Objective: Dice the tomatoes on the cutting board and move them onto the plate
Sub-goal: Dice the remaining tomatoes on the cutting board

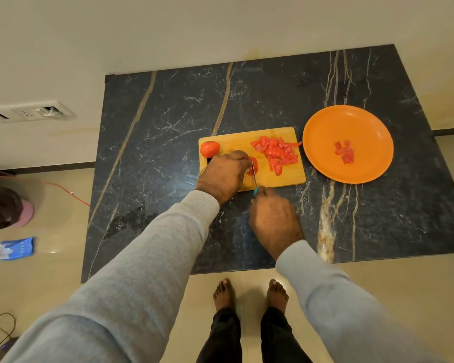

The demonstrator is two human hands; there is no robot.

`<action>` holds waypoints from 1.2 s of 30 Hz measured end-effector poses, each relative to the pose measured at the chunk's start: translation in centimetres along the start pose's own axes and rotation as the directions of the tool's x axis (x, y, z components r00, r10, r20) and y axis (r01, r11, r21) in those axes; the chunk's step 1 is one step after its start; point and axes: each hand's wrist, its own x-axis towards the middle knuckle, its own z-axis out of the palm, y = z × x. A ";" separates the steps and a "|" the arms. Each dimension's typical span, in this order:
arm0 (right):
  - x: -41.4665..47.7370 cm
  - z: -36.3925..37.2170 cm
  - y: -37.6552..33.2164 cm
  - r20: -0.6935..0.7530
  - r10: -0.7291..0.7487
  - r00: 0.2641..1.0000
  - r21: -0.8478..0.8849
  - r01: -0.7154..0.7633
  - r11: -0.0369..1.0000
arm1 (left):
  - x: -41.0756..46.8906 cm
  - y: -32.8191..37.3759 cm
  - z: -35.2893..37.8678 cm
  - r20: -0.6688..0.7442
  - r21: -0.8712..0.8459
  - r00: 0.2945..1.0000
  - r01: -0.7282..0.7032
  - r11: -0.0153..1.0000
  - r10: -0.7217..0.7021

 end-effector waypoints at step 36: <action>-4.1 1.0 -0.6 -0.095 0.029 0.995 0.068 -0.022 0.997 | -0.1 -1.5 0.4 -0.042 -0.041 0.999 -0.016 0.999 0.014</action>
